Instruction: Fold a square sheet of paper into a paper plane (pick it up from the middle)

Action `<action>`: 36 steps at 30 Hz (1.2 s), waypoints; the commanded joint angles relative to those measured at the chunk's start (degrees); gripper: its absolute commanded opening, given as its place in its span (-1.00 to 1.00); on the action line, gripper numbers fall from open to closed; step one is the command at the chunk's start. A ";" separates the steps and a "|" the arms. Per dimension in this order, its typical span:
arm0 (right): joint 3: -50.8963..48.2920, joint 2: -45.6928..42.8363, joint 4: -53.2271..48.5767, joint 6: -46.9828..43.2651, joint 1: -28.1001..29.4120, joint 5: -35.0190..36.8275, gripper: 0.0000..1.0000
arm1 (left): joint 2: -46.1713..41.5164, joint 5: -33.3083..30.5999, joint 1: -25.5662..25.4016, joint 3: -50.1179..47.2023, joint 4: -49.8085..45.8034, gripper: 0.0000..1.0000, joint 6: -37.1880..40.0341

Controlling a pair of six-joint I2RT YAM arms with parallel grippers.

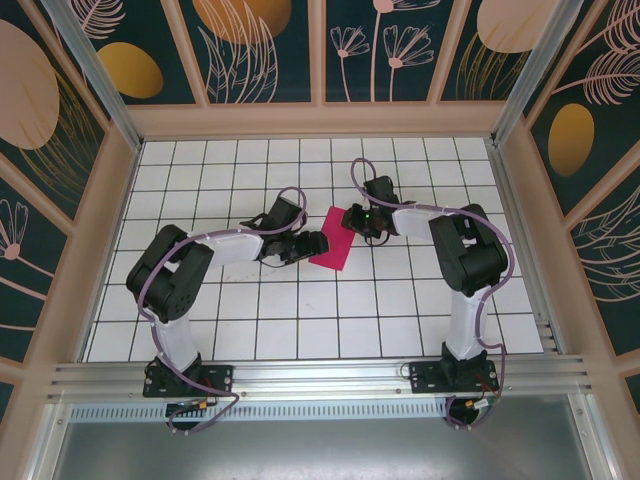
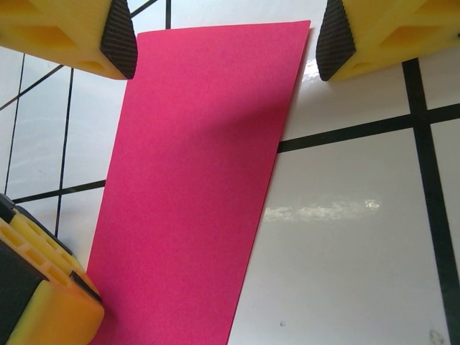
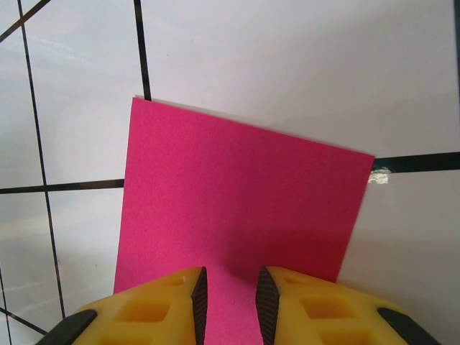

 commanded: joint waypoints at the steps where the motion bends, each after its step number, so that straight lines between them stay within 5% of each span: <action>1: -2.86 4.79 -4.28 0.21 -0.94 4.63 -0.40 | 0.59 1.71 -0.34 1.24 -2.11 0.38 1.56; 7: -3.32 4.93 -3.86 0.36 -0.95 4.97 -0.41 | 0.60 -1.18 -0.43 1.68 -3.87 0.35 1.47; 24: -3.92 4.97 -3.27 0.58 -1.03 4.96 -0.41 | -0.44 4.30 -1.01 0.85 1.30 0.31 0.34; 29: -4.02 5.06 -3.35 0.50 -0.94 5.04 -0.41 | -0.76 -4.90 -0.98 2.22 -3.92 0.32 1.14; 36: -4.36 5.18 -3.45 0.58 -1.24 5.33 -0.42 | 0.43 -3.95 -0.96 2.60 -4.52 0.33 1.29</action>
